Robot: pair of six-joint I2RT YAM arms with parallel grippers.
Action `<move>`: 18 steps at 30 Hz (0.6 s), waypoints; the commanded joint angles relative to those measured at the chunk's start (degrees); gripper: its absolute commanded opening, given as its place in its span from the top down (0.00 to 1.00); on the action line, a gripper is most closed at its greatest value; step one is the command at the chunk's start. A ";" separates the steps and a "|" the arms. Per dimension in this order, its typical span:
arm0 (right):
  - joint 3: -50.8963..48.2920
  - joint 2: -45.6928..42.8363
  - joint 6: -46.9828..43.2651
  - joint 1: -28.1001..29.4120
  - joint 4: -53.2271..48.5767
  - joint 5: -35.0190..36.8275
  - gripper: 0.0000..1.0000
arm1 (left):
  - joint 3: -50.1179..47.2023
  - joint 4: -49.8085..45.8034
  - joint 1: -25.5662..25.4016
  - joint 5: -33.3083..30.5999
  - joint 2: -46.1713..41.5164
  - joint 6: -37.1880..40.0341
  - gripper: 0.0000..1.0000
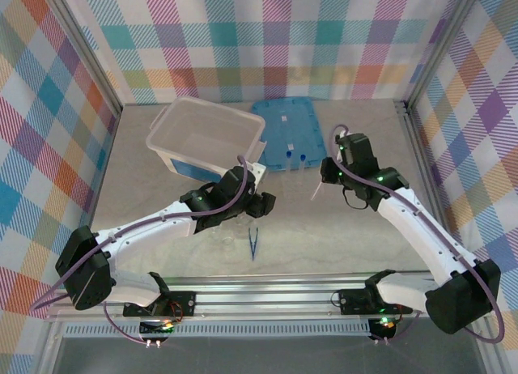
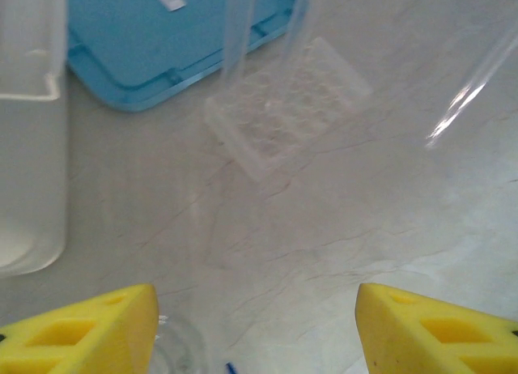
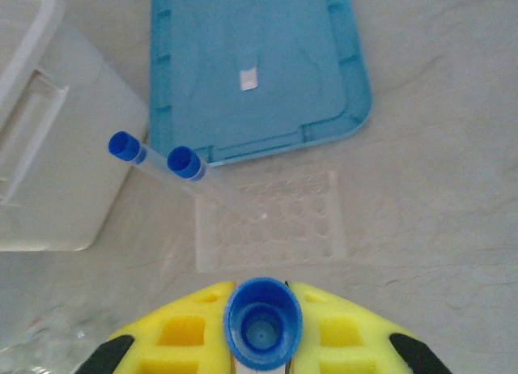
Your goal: Organize the chemistry lab equipment
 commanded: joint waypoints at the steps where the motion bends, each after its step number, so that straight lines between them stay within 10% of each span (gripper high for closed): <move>1: -0.79 1.35 -2.44 3.16 4.38 13.98 0.87 | 1.82 -4.39 -0.10 -6.53 -0.23 -0.72 0.35; 18: -7.64 6.58 -3.49 8.09 24.91 26.64 0.87 | 2.33 -7.72 -0.05 -11.09 0.63 -1.43 0.35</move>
